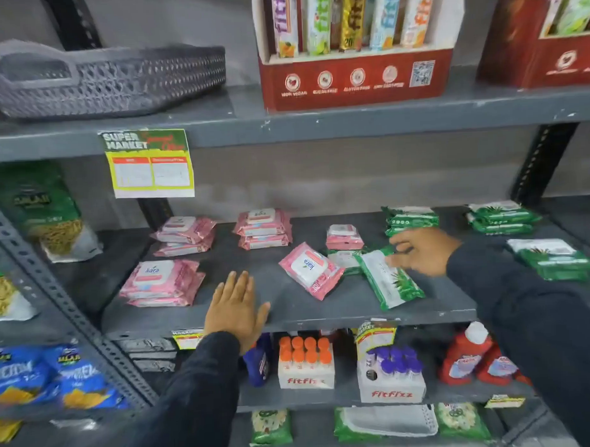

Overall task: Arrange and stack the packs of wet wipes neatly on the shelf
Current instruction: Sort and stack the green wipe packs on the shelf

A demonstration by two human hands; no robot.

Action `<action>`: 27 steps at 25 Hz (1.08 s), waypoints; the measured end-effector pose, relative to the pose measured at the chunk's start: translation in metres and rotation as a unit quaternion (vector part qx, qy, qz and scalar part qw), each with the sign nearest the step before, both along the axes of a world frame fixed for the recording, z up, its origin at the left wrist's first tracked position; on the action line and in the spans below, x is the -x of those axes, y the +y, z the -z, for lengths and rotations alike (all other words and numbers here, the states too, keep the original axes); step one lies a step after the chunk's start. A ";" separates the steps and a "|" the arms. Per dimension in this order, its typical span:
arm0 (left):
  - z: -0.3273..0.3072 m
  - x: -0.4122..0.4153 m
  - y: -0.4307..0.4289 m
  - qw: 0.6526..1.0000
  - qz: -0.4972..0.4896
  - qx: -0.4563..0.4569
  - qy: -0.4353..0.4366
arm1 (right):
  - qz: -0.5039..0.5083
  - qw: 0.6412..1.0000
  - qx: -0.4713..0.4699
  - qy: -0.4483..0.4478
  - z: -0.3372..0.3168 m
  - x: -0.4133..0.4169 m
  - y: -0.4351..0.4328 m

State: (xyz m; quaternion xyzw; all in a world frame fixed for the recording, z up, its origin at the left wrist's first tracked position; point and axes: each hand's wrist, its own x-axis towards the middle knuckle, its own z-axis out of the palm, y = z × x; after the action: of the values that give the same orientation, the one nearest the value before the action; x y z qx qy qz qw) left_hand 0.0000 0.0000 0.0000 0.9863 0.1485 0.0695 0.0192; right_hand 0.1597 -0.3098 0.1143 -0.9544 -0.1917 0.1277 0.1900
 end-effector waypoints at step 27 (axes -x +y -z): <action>0.050 -0.032 0.013 0.995 -0.061 0.039 0.067 | 0.170 0.984 -0.033 -0.031 0.114 -0.029 0.031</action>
State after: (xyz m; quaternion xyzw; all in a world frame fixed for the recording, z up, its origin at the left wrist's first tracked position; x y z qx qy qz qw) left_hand 0.0318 0.0127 -0.0498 0.9762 0.2124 -0.0014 0.0428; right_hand 0.1883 -0.2789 0.0006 -0.9697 -0.0366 0.0573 0.2345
